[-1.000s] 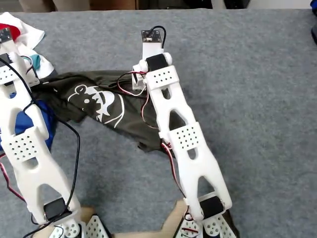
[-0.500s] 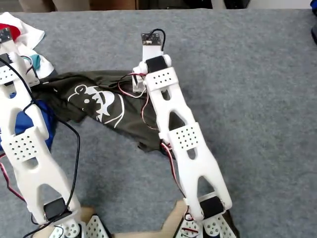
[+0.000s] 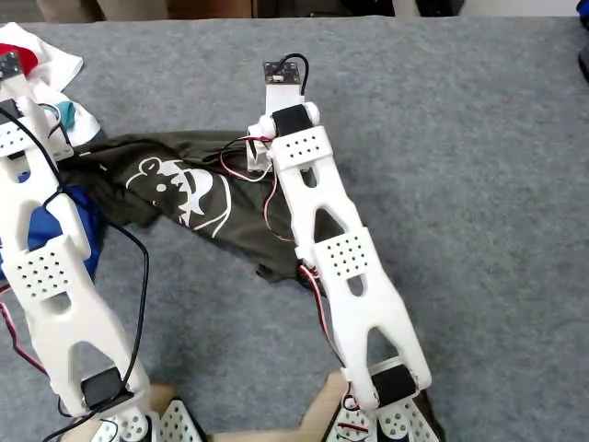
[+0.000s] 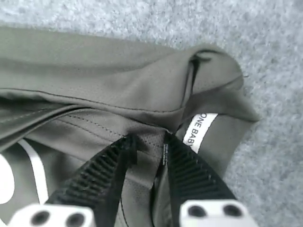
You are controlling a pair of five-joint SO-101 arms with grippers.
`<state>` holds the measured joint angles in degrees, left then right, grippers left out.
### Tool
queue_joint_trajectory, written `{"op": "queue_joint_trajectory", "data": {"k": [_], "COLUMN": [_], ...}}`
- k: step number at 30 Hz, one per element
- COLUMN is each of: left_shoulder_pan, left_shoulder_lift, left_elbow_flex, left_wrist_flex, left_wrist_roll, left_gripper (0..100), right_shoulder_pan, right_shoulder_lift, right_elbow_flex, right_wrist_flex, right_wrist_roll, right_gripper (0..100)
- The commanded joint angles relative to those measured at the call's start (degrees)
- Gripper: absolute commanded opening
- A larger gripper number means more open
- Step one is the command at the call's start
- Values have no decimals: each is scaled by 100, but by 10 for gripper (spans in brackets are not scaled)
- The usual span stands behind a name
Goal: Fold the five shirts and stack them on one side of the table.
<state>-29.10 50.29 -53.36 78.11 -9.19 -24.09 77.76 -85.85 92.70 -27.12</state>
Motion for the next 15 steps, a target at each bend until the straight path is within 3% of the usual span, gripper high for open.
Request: {"op": "queue_joint_trajectory", "data": {"k": [1, 5, 15], "left_shoulder_pan": [-35, -35, -53], "left_shoulder_lift": [-48, -48, -48], "left_elbow_flex": [-79, -44, -35], "left_wrist_flex": [-97, -70, -53], "left_wrist_roll": [9, 26, 35], "left_gripper": [20, 20, 19], "right_shoulder_pan": [57, 57, 66], "right_shoulder_lift": [-13, 4, -13], "right_elbow_flex": [-171, -171, -708], "right_wrist_flex": [-35, -26, 378], "right_wrist_roll": [-70, -26, -18], "right_gripper": [107, 17, 5]}}
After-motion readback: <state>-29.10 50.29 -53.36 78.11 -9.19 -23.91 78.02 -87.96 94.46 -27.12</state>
